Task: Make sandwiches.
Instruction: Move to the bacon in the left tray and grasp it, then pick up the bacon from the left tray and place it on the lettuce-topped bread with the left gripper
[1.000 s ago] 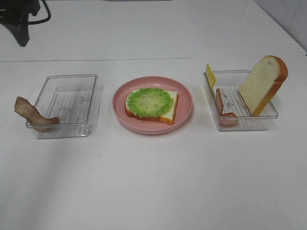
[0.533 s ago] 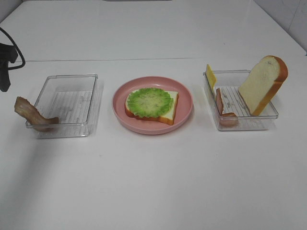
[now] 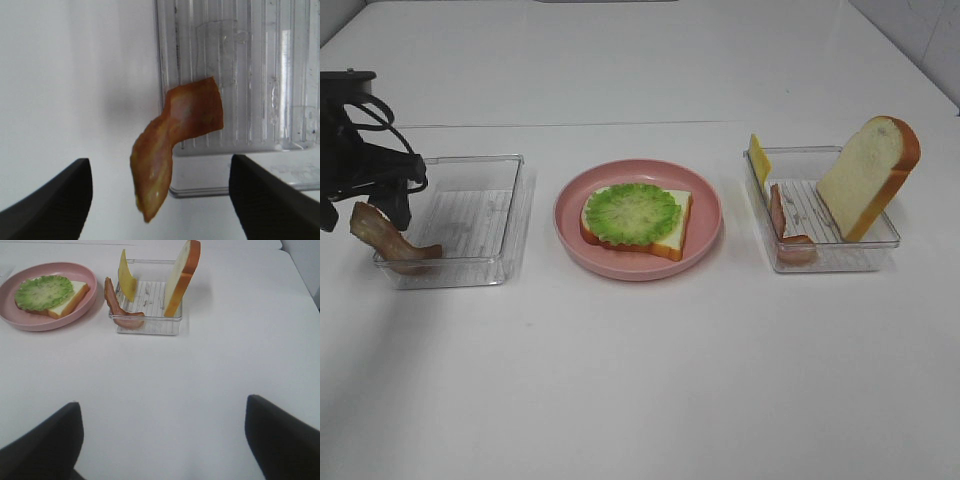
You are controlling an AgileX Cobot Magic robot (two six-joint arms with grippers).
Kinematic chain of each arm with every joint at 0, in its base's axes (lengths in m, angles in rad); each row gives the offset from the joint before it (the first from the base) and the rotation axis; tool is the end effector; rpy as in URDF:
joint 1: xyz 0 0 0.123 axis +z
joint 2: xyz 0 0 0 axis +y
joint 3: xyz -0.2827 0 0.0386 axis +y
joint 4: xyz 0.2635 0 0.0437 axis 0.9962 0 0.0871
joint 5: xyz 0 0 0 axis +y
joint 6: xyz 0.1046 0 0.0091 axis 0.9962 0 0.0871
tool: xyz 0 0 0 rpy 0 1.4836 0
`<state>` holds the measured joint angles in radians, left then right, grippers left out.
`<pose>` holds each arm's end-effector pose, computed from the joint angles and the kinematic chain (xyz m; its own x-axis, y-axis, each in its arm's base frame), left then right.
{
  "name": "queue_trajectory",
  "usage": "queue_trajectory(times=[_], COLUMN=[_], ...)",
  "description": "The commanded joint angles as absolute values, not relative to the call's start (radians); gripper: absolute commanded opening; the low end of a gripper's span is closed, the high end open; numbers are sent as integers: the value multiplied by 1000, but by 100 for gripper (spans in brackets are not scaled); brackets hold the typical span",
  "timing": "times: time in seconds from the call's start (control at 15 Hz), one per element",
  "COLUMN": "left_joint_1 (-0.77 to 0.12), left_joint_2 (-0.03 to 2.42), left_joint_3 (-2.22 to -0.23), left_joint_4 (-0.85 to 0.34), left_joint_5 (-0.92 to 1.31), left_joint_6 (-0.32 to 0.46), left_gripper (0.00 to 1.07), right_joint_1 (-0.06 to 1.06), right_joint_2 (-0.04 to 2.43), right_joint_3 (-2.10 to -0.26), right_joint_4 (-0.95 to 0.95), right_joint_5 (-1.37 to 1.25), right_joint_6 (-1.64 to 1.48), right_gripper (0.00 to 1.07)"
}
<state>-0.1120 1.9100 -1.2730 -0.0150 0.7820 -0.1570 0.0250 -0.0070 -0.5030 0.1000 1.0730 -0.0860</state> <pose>0.3905 -0.0450 0.1531 -0.9710 -0.0587 -0.2317 -0.0485 0.9976 -0.0496 0.0185 0.0097 0.2786 -0.4518 -0.0493 -0.8908 -0.1202 0.9927 0.0061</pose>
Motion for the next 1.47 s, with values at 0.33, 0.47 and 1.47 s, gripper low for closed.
queue_trajectory(times=[0.33, 0.47, 1.47], left_joint_1=[-111, -111, -111], left_joint_2=[1962, 1962, 1911], left_joint_3=[-1268, -1268, -1287], left_joint_4=[-31, -28, -27], left_joint_5=[726, 719, 684], left_joint_6=[-157, -157, -157], left_gripper=[53, 42, 0], right_joint_1=[24, 24, 24], right_joint_2=[-13, -13, -13], right_joint_3=[-504, -504, -504], right_joint_4=[99, 99, 99], right_joint_5=[1062, 1062, 1062], right_joint_6=[-84, -84, -84], right_gripper=[83, 83, 83])
